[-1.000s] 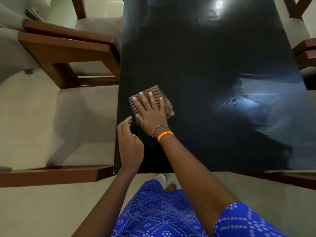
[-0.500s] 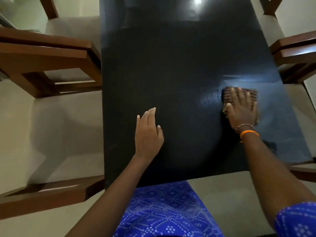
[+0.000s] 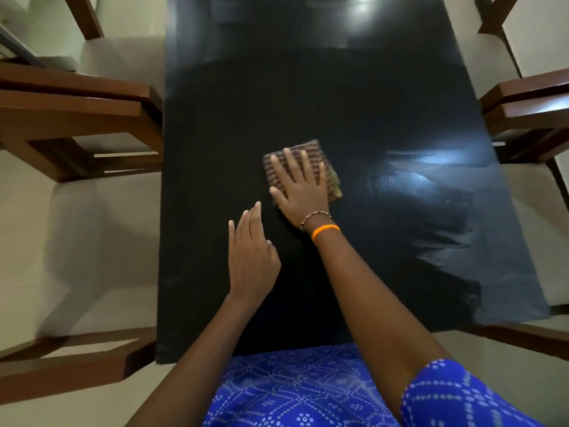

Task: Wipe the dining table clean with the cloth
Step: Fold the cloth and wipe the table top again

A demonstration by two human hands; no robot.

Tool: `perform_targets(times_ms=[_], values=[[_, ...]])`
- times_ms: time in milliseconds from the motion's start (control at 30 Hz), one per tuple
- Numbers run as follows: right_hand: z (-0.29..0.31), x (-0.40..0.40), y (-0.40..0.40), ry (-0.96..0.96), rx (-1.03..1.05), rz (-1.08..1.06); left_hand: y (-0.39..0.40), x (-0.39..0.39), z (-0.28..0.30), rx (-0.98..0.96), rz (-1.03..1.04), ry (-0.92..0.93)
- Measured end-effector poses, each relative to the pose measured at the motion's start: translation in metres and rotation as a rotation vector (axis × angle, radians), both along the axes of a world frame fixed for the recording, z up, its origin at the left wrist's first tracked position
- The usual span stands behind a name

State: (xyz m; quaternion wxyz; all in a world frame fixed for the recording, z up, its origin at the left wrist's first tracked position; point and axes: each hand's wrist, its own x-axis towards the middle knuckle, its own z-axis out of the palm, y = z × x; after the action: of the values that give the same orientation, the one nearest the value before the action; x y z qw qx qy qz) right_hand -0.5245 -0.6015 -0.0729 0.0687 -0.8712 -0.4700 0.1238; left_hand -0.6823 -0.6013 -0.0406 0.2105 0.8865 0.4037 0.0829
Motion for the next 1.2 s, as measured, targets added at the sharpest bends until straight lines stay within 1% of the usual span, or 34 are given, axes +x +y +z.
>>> perform_targets(times_ms=[67, 133, 267, 333, 433, 533, 600, 667, 700, 767, 933, 1000, 1067, 1200], values=[[-0.001, 0.014, -0.006, -0.014, -0.002, 0.146, -0.009, 0.013, 0.002, -0.005, 0.023, 0.003], [-0.003, 0.042, -0.028, -0.035, 0.021, 0.157, -0.021, 0.028, 0.004, -0.016, 0.008, 0.007], [-0.001, 0.126, -0.098, -0.053, 0.029, -0.074, -0.054, 0.069, 0.006, -0.016, -0.067, 0.024], [0.000, 0.174, -0.142, -0.088, 0.006, -0.217, -0.071, 0.091, 0.006, -0.013, -0.087, 0.021], [0.002, 0.230, -0.203, -0.085, -0.020, -0.439, -0.091, 0.114, 0.005, -0.023, -0.114, 0.024], [0.004, 0.255, -0.230, -0.042, -0.013, -0.591, -0.106, 0.130, 0.006, -0.024, -0.121, 0.009], [0.005, 0.253, -0.226, -0.028, 0.000, -0.669, -0.112, 0.135, 0.006, -0.019, -0.109, 0.001], [0.005, 0.240, -0.213, -0.042, 0.005, -0.701, -0.115, 0.140, 0.004, -0.007, -0.088, -0.005], [0.005, 0.230, -0.205, -0.053, 0.005, -0.682, -0.116, 0.142, 0.003, -0.005, -0.076, -0.010], [0.003, 0.201, -0.187, -0.069, 0.009, -0.551, -0.118, 0.144, 0.001, -0.006, -0.056, -0.011], [-0.002, 0.111, -0.147, -0.023, 0.060, -0.023, -0.120, 0.143, -0.003, 0.024, -0.052, 0.047], [-0.005, 0.104, -0.154, -0.027, 0.042, 0.107, -0.121, 0.139, -0.003, 0.024, -0.040, 0.064], [-0.005, 0.123, -0.169, -0.056, 0.055, 0.117, -0.125, 0.137, -0.002, 0.029, -0.038, 0.085], [0.000, 0.203, -0.190, -0.067, 0.031, -0.096, -0.136, 0.137, 0.002, 0.039, -0.068, 0.104]])
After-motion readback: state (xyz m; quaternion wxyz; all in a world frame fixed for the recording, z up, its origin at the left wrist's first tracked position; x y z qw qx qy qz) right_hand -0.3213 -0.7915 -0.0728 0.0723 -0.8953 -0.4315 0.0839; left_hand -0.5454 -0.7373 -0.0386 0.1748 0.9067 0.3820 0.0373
